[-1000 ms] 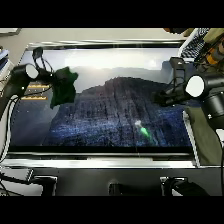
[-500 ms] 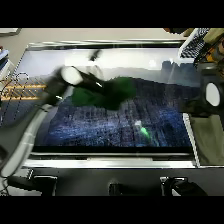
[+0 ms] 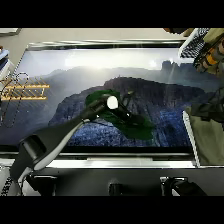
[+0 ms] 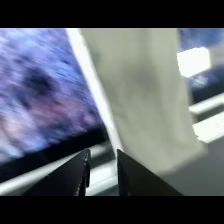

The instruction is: Fold the clothes and pants, and hang the long-sleeved shirts on hangers.

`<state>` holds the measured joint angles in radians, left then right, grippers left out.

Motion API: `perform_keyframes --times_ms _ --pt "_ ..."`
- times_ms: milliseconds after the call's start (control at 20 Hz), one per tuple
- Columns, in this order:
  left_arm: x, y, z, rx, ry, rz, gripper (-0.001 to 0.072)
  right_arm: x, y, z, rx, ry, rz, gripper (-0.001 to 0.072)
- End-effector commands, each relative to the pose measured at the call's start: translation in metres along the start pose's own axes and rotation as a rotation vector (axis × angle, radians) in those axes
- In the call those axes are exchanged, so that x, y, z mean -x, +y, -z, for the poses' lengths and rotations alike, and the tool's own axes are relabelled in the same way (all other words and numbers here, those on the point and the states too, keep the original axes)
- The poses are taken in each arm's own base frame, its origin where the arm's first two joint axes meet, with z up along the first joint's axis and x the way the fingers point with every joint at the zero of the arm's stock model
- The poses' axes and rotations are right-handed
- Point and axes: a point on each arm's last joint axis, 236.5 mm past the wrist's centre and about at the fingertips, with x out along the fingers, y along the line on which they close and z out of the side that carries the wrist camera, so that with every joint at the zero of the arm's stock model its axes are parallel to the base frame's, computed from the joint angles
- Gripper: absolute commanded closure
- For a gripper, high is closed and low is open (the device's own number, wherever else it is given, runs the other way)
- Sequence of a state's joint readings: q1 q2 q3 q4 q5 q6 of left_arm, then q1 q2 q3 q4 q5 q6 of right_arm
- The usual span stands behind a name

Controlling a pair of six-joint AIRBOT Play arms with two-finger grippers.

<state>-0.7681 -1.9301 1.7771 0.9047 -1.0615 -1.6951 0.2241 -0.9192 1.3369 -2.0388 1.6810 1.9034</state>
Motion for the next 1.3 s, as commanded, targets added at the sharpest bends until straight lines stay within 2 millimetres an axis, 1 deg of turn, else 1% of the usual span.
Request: perform_keyframes --times_ms 0,50,100,150,200,250,300,350,400,450,500,550,650,700,750,850,950,1000,1150,1250 --pt "0.069 0.022 -0.026 -0.023 -0.055 -0.005 0.0247 0.006 0.068 -0.032 -0.144 -0.099 -0.281 0.0474" --pt "0.105 0.037 -0.035 -0.022 -0.089 -0.033 0.0246 0.005 0.089 -0.039 -0.185 -0.095 -0.358 0.042" --pt "0.143 0.055 -0.041 -0.014 -0.122 -0.077 0.0246 0.0 0.102 -0.04 -0.217 -0.053 -0.401 0.039" --pt "0.179 0.072 -0.043 -0.005 -0.151 -0.125 0.0246 -0.009 0.108 -0.038 -0.243 0.022 -0.433 0.0381" --pt "0.217 0.092 -0.042 0.011 -0.186 -0.183 0.0246 -0.02 0.108 -0.037 -0.259 0.102 -0.471 0.0361" --pt "0.252 0.108 -0.04 0.029 -0.221 -0.235 0.0246 -0.03 0.106 -0.038 -0.265 0.156 -0.527 0.0304" --pt "0.284 0.123 -0.037 0.05 -0.261 -0.284 0.0247 -0.04 0.101 -0.043 -0.272 0.185 -0.6 0.0284" --pt "0.315 0.137 -0.034 0.076 -0.304 -0.323 0.0247 -0.052 0.094 -0.046 -0.265 0.203 -0.678 0.0284" --pt "0.341 0.149 -0.032 0.104 -0.351 -0.348 0.0247 -0.066 0.086 -0.046 -0.27 0.224 -0.741 0.0283" --pt "0.359 0.158 -0.031 0.131 -0.386 -0.36 0.0247 -0.082 0.078 -0.041 -0.287 0.256 -0.775 0.0268" --pt "0.373 0.169 -0.029 0.159 -0.409 -0.371 0.0247 -0.101 0.075 -0.03 -0.301 0.3 -0.805 0.0216" --pt "0.38 0.179 -0.026 0.184 -0.417 -0.378 0.0248 -0.118 0.077 -0.016 -0.307 0.352 -0.823 0.0211" --pt "0.386 0.193 -0.024 0.215 -0.421 -0.387 0.0249 -0.15 0.095 0.017 -0.282 0.441 -0.86 0.0211" --pt "0.386 0.197 -0.024 0.224 -0.42 -0.388 0.0248 -0.161 0.109 0.027 -0.279 0.45 -0.901 0.0211" --pt "0.383 0.2 -0.023 0.229 -0.411 -0.387 0.0249 -0.171 0.121 0.031 -0.296 0.449 -0.938 0.0211" --pt "0.377 0.204 -0.023 0.237 -0.395 -0.384 0.0248 -0.191 0.139 0.039 -0.344 0.452 -0.965 0.0211" --pt "0.372 0.209 -0.024 0.246 -0.382 -0.383 0.0249 -0.205 0.158 0.05 -0.351 0.493 -0.987 0.0211" --pt "0.37 0.211 -0.024 0.25 -0.376 -0.382 0.0248 -0.208 0.168 0.057 -0.332 0.52 -0.994 0.0211" --pt "0.365 0.216 -0.023 0.258 -0.361 -0.38 0.0248 -0.213 0.195 0.072 -0.276 0.575 -1.001 0.0211" --pt "0.362 0.217 -0.018 0.272 -0.332 -0.377 0.0247 -0.212 0.208 0.077 -0.241 0.584 -1.0 0.0213"
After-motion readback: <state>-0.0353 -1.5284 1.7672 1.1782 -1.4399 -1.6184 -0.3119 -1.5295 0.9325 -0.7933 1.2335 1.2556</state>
